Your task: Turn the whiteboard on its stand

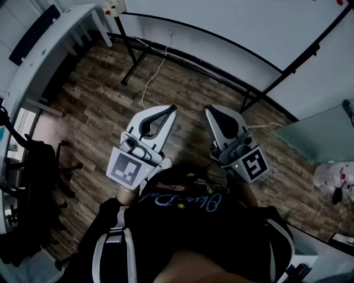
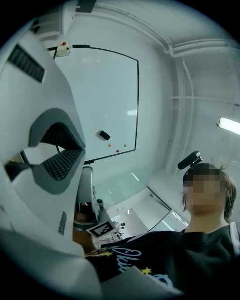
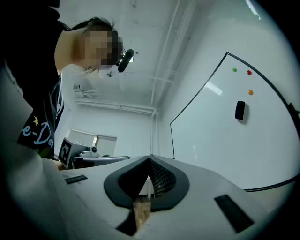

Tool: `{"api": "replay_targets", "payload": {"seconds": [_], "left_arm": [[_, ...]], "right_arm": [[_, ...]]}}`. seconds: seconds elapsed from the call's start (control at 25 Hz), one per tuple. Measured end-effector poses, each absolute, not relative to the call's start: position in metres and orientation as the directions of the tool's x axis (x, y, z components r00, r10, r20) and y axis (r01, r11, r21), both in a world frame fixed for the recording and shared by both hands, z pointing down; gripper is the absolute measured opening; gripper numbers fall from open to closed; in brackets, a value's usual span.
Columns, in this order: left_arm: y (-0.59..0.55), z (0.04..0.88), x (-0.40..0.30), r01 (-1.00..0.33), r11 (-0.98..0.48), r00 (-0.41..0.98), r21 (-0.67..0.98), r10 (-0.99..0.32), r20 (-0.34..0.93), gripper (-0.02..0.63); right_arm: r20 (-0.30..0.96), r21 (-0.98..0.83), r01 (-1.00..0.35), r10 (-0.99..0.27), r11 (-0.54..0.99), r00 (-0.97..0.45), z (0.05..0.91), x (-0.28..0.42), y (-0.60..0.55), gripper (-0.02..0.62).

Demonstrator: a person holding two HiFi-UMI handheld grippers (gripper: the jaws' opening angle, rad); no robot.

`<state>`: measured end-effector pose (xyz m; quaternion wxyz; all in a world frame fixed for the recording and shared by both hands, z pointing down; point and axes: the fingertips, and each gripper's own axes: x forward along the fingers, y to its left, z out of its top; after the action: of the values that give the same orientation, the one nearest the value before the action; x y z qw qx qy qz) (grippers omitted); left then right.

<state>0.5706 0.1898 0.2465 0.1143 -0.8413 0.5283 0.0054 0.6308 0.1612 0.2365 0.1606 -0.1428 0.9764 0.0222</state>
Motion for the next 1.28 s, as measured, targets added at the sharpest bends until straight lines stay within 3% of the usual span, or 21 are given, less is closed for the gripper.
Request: {"api": "replay_targets", "payload": {"seconds": [0.76,1.04,1.28], "left_arm": [[0.198,0.253,0.574,-0.934,-0.287,0.313,-0.21,-0.944,-0.101,-0.003],[0.204,0.252,0.545,-0.959,-0.199,0.225,-0.203,-0.968,-0.114,-0.003],[0.189,0.25,0.53,-0.959,-0.204,0.234,-0.195,-0.962,-0.143,-0.003]], "right_arm": [[-0.326,-0.022,-0.262,-0.255,0.965,-0.911,0.252,0.671,0.148,0.028],[-0.322,-0.024,-0.205,-0.202,0.978,-0.925,0.253,0.657,0.148,0.028],[-0.315,-0.011,-0.176,-0.17,0.984,-0.934,0.251,0.63,0.139,0.028]]}}
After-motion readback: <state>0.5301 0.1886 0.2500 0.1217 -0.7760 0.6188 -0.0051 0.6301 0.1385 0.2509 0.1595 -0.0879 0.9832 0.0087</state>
